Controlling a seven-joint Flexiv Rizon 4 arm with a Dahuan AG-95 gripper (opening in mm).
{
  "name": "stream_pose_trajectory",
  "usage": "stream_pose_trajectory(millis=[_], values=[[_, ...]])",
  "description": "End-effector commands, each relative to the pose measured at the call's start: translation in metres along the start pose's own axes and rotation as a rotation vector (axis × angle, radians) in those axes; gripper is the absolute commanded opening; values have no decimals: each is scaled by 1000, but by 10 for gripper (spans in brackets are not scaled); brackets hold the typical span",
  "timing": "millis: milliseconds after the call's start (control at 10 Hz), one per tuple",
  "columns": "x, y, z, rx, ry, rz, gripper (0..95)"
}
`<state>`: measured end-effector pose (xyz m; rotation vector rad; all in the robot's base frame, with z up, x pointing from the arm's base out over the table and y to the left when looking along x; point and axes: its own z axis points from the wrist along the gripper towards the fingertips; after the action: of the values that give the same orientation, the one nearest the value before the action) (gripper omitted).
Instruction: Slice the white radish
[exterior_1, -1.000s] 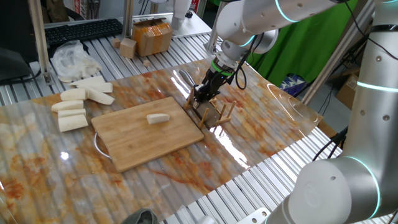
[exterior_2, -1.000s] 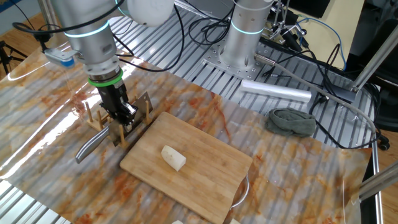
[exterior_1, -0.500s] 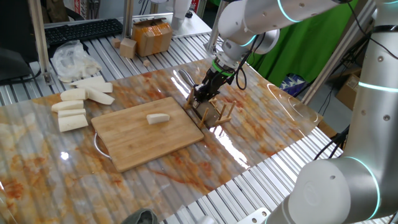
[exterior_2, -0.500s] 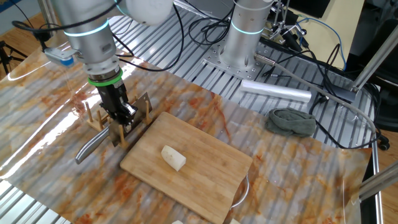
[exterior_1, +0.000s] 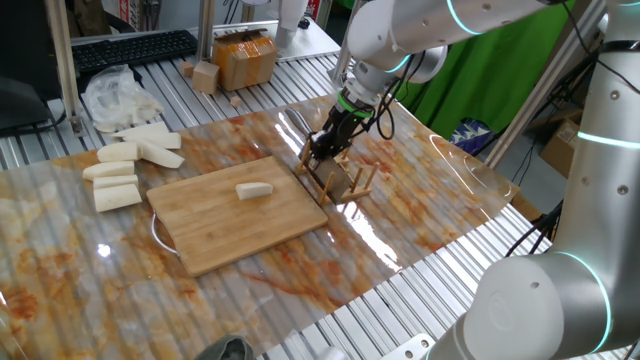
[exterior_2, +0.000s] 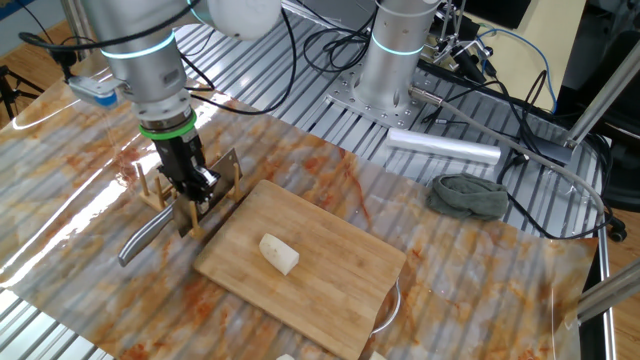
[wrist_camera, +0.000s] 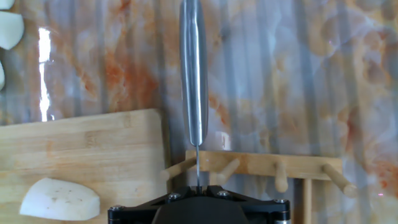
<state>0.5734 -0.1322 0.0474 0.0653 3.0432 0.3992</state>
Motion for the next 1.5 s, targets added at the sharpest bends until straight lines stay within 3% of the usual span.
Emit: stream_pose_trajectory(millis=[100,200,600,1100,1200,1500], values=[[-2,2,-6,9,5,-10,0],[-3,4,-12,27,6,-23,0],[-8,9,-35,51,14,-55,0],[-9,17,-71,109,32,-107,0],[-7,20,-81,115,40,-107,0],[-2,37,-97,121,43,-91,0]])
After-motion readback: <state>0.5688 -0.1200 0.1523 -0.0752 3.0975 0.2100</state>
